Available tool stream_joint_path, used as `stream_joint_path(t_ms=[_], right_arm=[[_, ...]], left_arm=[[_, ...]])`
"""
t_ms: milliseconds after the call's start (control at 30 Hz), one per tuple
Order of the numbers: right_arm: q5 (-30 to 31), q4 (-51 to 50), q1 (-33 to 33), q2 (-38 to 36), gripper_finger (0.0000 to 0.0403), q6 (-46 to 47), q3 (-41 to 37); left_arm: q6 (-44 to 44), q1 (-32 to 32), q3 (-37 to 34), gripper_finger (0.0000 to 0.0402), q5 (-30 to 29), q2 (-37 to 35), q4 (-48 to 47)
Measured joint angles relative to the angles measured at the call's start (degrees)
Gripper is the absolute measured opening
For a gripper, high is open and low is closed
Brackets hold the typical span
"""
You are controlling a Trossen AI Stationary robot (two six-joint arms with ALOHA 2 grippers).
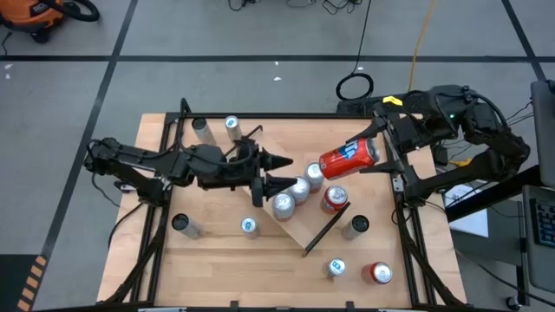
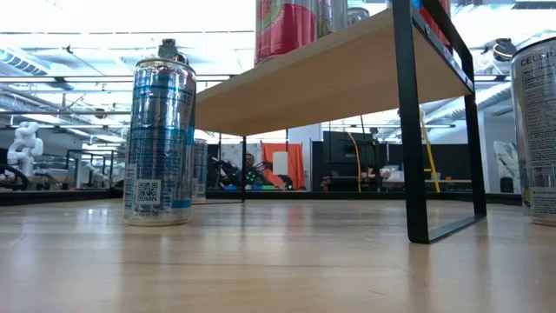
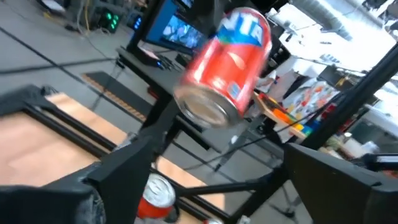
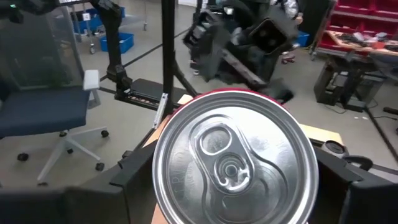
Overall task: Place canned beverage on shelf
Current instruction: Put the top red soda can on the shelf aligned with the other red soda can
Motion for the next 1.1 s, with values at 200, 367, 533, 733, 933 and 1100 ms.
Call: stream_joint_path(t_ms=[200,367,533,733,933,1100], right_arm=[[-2.3,0.18,-0.02,2.01,0.0271,-0.49,0.0],[-3.02,2.47,-0.01,4.1,0.0271,-0.62,0.0],[-3.8,3.78,-0.01,5.9,0.0271,-0.23,0.0],[-3.87,6.34,0.0,7.65,0.0271,-0.01,0.0],[-4.96,9.38,-0.02,9.98,0.0271,0.01,0.0],[-5.38,12.89,0.0,11.87,0.0271,0.3,0.0]], left_arm=[[1.36,3.35,0.0,0.0395,-0.22,0.0,0.87],[1.79,4.68,0.05,0.0399,2.77,0.29,2.29],[6.99,3.85,0.05,0.04,3.16,0.55,1.93],[10.47,2.65,0.05,0.04,6.54,0.48,1.96],[10.44,2.57,0.05,0.04,7.38,1.17,1.86],[10.38,2.57,0.07,0.04,9.22,1.93,2.11]])
